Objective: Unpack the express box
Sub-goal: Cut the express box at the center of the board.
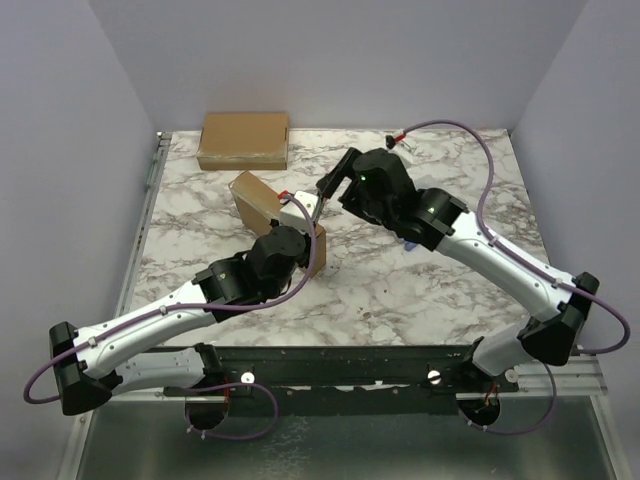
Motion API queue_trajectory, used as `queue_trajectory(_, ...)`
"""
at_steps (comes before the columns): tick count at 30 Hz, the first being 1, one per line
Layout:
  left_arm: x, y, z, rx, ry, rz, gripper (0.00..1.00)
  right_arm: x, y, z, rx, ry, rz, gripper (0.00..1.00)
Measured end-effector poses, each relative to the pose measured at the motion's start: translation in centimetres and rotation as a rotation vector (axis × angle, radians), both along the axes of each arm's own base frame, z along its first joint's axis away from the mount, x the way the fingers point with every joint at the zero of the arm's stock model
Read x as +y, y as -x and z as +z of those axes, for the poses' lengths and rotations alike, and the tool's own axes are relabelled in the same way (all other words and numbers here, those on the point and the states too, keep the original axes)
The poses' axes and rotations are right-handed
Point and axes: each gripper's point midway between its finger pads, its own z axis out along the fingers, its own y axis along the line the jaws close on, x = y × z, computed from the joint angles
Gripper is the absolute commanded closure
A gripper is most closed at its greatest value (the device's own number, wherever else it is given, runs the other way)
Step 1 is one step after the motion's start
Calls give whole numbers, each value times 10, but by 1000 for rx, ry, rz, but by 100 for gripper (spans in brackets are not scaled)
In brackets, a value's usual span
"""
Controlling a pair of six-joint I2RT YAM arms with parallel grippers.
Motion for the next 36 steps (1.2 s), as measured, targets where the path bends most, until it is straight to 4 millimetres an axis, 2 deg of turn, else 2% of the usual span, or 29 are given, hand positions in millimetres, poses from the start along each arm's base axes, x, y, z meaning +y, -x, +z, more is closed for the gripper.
queue_trajectory(2, 1, 0, 2, -5, 6, 2, 100, 5, -3, -6, 13, 35, -11, 20)
queue_trajectory(4, 0, 0, 3, -6, 9, 1, 100, 9, -4, -9, 15, 56, -15, 27)
queue_trajectory(7, -2, 0, 5, -6, 10, -1, 100, 14, -5, -10, 17, 91, -17, 46)
queue_trajectory(12, -12, -2, 15, -15, 11, 0, 100, 20, -6, -9, 12, 139, -40, 49)
queue_trajectory(13, -14, -2, 17, -18, 8, 4, 100, 20, -6, -11, 15, 153, -46, 53)
queue_trajectory(17, -22, -3, 22, -27, 3, 38, 99, 20, -8, -12, 30, 178, -62, 94)
queue_trajectory(18, -23, -3, 23, -31, 2, 49, 87, 19, -8, -11, 29, 180, -63, 99)
queue_trajectory(20, -24, -2, 25, -35, 3, 54, 58, 17, -6, -9, 29, 177, -63, 100)
queue_trajectory(22, -25, 0, 25, -33, -1, 50, 36, 17, -5, -9, 13, 178, -47, 100)
queue_trajectory(23, -25, 2, 24, -28, -3, 45, 19, 14, -4, -12, 0, 192, -38, 100)
queue_trajectory(24, -25, 3, 23, -20, 2, 38, 12, 10, -1, -18, -13, 208, -21, 100)
queue_trajectory(28, -27, 18, 34, 19, 103, -45, 5, -7, 19, -47, -93, 254, 155, 100)
queue_trajectory(30, -23, 31, 45, 39, 195, -97, 5, -8, 36, -47, -172, 217, 275, 100)
queue_trajectory(32, -18, 41, 57, 45, 292, -145, 5, -5, 53, -27, -289, 142, 390, 100)
queue_trajectory(36, -21, 58, 68, 52, 431, -243, 5, 11, 83, 44, -544, -59, 552, 100)
